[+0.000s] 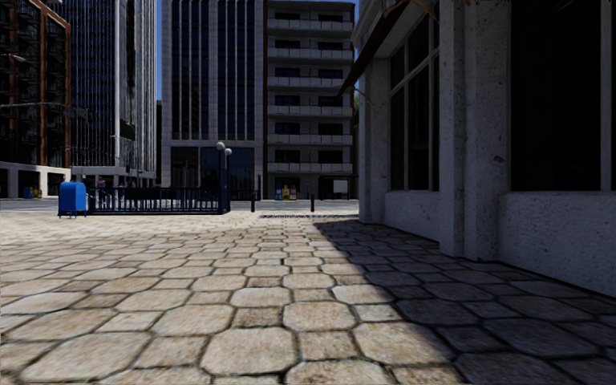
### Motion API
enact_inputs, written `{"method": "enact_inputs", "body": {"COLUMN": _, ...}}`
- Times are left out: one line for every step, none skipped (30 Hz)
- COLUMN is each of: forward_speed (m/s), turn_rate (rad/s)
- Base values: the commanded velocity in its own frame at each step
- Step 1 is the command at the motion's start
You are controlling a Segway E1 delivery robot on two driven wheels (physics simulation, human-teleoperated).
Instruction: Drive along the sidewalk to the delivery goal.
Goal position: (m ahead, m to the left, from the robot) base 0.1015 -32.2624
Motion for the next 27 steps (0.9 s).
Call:
{"method": "enact_inputs", "body": {"forward_speed": 2.00, "turn_rate": 0.00}}
{"method": "enact_inputs", "body": {"forward_speed": 2.00, "turn_rate": 0.00}}
{"method": "enact_inputs", "body": {"forward_speed": 2.00, "turn_rate": 0.00}}
{"method": "enact_inputs", "body": {"forward_speed": 2.00, "turn_rate": 0.00}}
{"method": "enact_inputs", "body": {"forward_speed": 2.00, "turn_rate": 0.00}}
{"method": "enact_inputs", "body": {"forward_speed": 2.00, "turn_rate": 0.00}}
{"method": "enact_inputs", "body": {"forward_speed": 2.00, "turn_rate": 0.00}}
{"method": "enact_inputs", "body": {"forward_speed": 2.00, "turn_rate": 0.00}}
{"method": "enact_inputs", "body": {"forward_speed": 2.00, "turn_rate": 0.00}}
{"method": "enact_inputs", "body": {"forward_speed": 2.00, "turn_rate": 0.00}}
{"method": "enact_inputs", "body": {"forward_speed": 2.00, "turn_rate": 0.00}}
{"method": "enact_inputs", "body": {"forward_speed": 2.00, "turn_rate": 0.00}}
{"method": "enact_inputs", "body": {"forward_speed": 2.00, "turn_rate": 0.14}}
{"method": "enact_inputs", "body": {"forward_speed": 2.00, "turn_rate": 0.36}}
{"method": "enact_inputs", "body": {"forward_speed": 2.00, "turn_rate": 0.61}}
{"method": "enact_inputs", "body": {"forward_speed": 2.00, "turn_rate": 0.81}}
{"method": "enact_inputs", "body": {"forward_speed": 2.00, "turn_rate": 0.85}}
{"method": "enact_inputs", "body": {"forward_speed": 2.00, "turn_rate": 0.85}}
{"method": "enact_inputs", "body": {"forward_speed": 2.00, "turn_rate": 0.86}}
{"method": "enact_inputs", "body": {"forward_speed": 2.00, "turn_rate": 0.39}}
{"method": "enact_inputs", "body": {"forward_speed": 2.00, "turn_rate": 0.17}}
{"method": "enact_inputs", "body": {"forward_speed": 2.00, "turn_rate": 0.07}}
{"method": "enact_inputs", "body": {"forward_speed": 2.00, "turn_rate": 0.03}}
{"method": "enact_inputs", "body": {"forward_speed": 2.00, "turn_rate": 0.02}}
{"method": "enact_inputs", "body": {"forward_speed": 2.00, "turn_rate": 0.02}}
{"method": "enact_inputs", "body": {"forward_speed": 2.00, "turn_rate": 0.01}}
{"method": "enact_inputs", "body": {"forward_speed": 2.00, "turn_rate": 0.00}}
